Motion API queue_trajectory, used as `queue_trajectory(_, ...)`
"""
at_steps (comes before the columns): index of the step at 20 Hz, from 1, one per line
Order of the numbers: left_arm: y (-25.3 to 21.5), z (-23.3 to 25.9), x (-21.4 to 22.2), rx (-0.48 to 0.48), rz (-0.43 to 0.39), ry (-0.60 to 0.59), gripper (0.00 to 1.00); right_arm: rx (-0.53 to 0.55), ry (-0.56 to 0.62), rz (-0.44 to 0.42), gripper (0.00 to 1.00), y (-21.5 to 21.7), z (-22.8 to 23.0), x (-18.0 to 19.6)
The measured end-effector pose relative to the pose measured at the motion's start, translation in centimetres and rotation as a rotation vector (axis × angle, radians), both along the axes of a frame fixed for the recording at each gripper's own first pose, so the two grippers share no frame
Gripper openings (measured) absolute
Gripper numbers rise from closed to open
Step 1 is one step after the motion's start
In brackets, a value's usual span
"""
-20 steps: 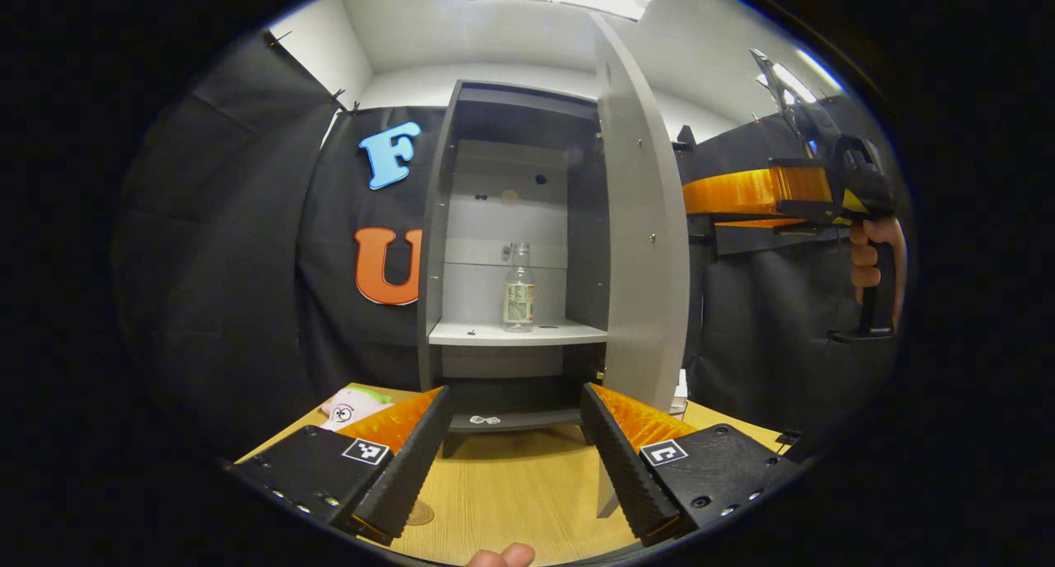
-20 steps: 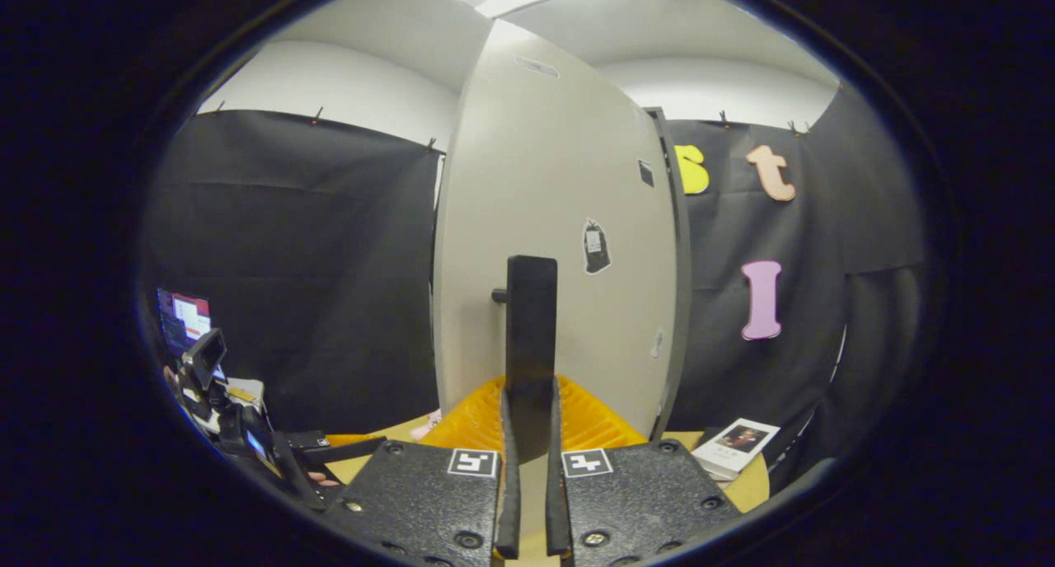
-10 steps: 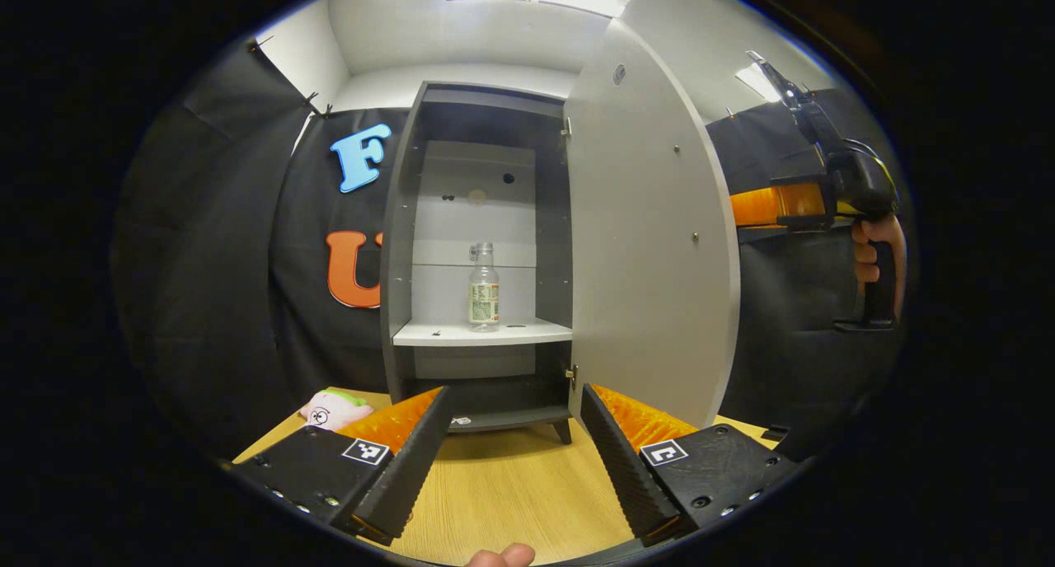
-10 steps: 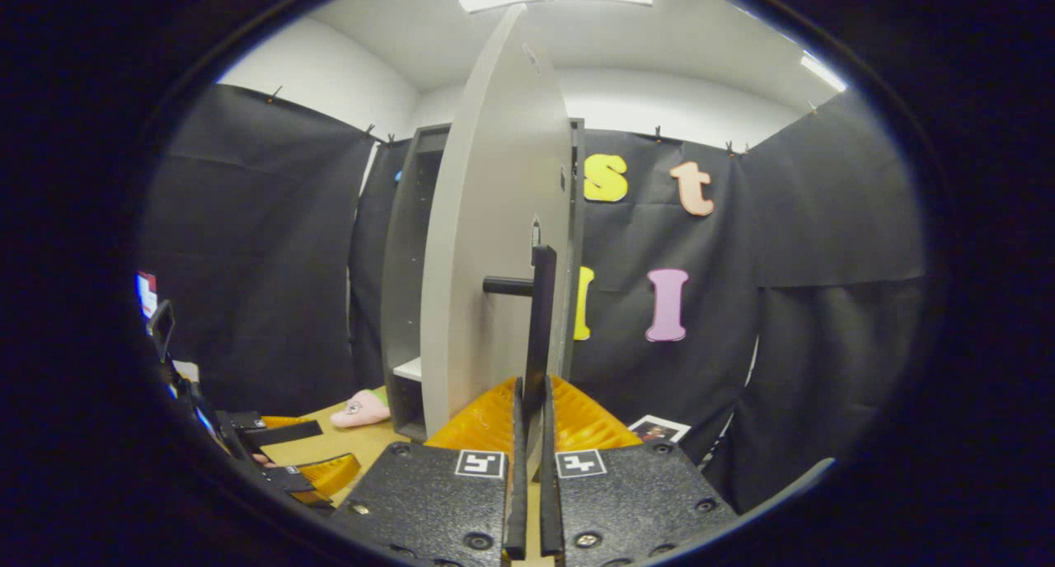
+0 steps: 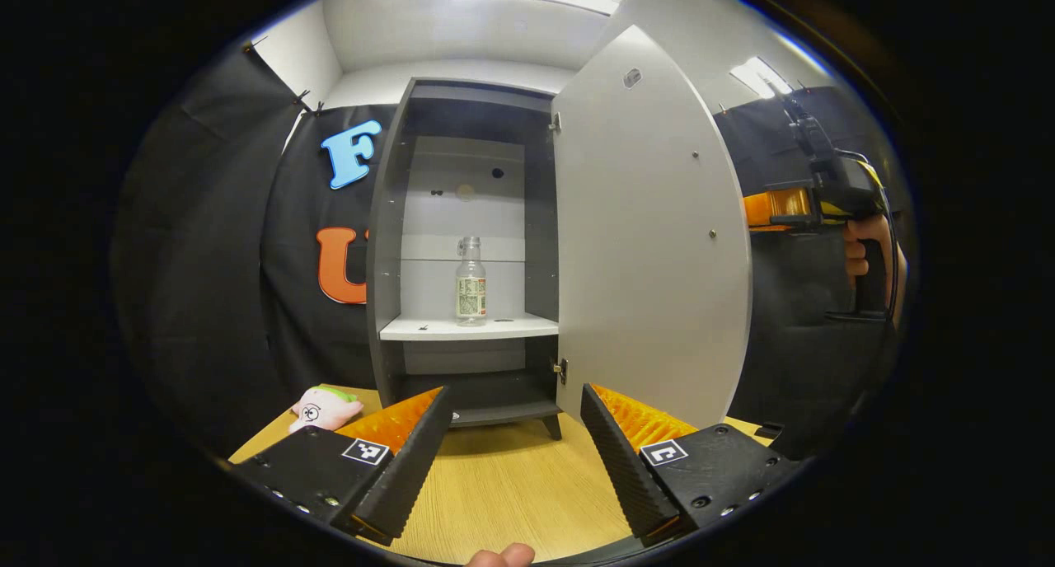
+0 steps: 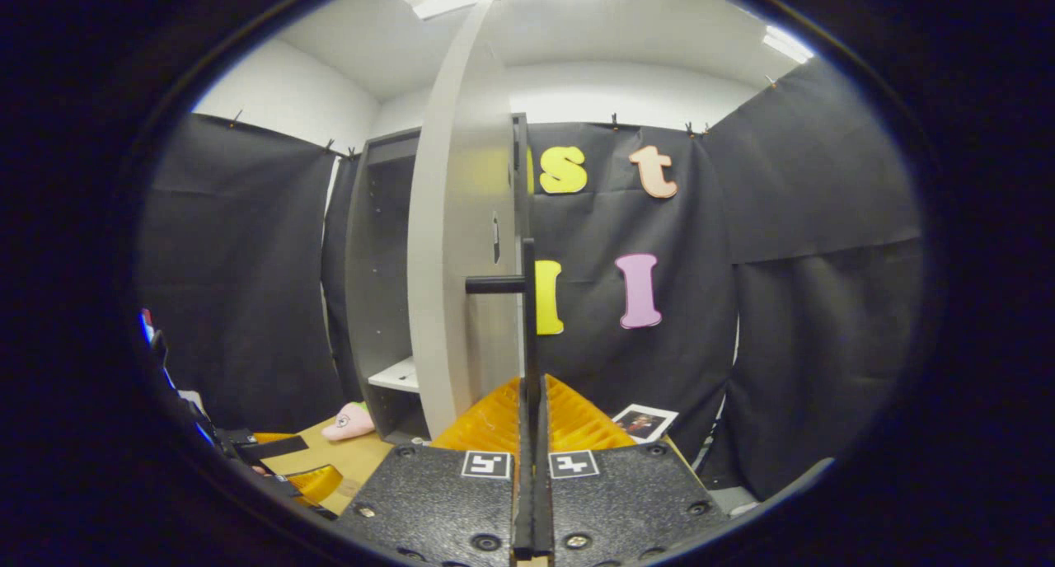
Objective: Open the cabinet door with the right hand, grasp the bottle in the cabinet with the left hand and place it on the coaster, then close the cabinet door with the right hand.
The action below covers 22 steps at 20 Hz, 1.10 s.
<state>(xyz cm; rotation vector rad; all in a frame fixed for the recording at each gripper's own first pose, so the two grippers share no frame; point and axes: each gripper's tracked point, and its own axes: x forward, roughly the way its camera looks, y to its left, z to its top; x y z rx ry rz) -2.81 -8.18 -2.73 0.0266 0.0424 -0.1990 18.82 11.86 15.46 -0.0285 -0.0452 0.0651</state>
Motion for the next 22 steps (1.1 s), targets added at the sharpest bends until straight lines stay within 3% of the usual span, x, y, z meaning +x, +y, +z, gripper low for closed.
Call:
queue_trajectory(8, 1.1, 0.1, -0.1, -0.016, 0.07, -0.007, 0.95, -0.01, -0.007, 0.029, 0.04, -0.9, -1.3, -2.2)
queue_trajectory(10, 1.5, 0.0, 0.1, -0.02, 0.086, -0.007, 0.94, -0.022, -0.001, 0.0, 0.04, -2.2, -2.2, -2.9)
queue_trajectory(12, 1.7, 0.0, 0.1, -0.021, 0.096, -0.007, 0.95, 0.003, 0.003, -0.016, 0.02, -3.4, -2.8, -3.2)
queue_trajectory(14, 1.9, 0.0, 0.2, -0.019, 0.104, -0.006, 0.95, 0.04, 0.007, 0.008, 0.08, -3.2, -3.2, -3.4)
queue_trajectory(15, 1.9, 0.0, 0.2, -0.018, 0.107, -0.004, 0.95, 0.045, 0.006, -0.006, 0.19, -3.5, -3.3, -3.4)
queue_trajectory(17, 1.7, 0.1, 0.1, -0.042, 0.109, 0.004, 0.95, 0.031, -0.004, -0.043, 0.67, -4.6, -3.3, -3.2)
queue_trajectory(20, 2.0, 0.5, 0.3, -0.055, 0.123, 0.006, 0.95, 0.039, -0.008, -0.04, 0.79, -4.7, -3.6, -2.8)
queue_trajectory(22, 2.3, 0.9, 0.8, -0.029, 0.132, -0.001, 0.95, 0.04, 0.011, -0.037, 1.0, -5.0, -4.4, -2.6)
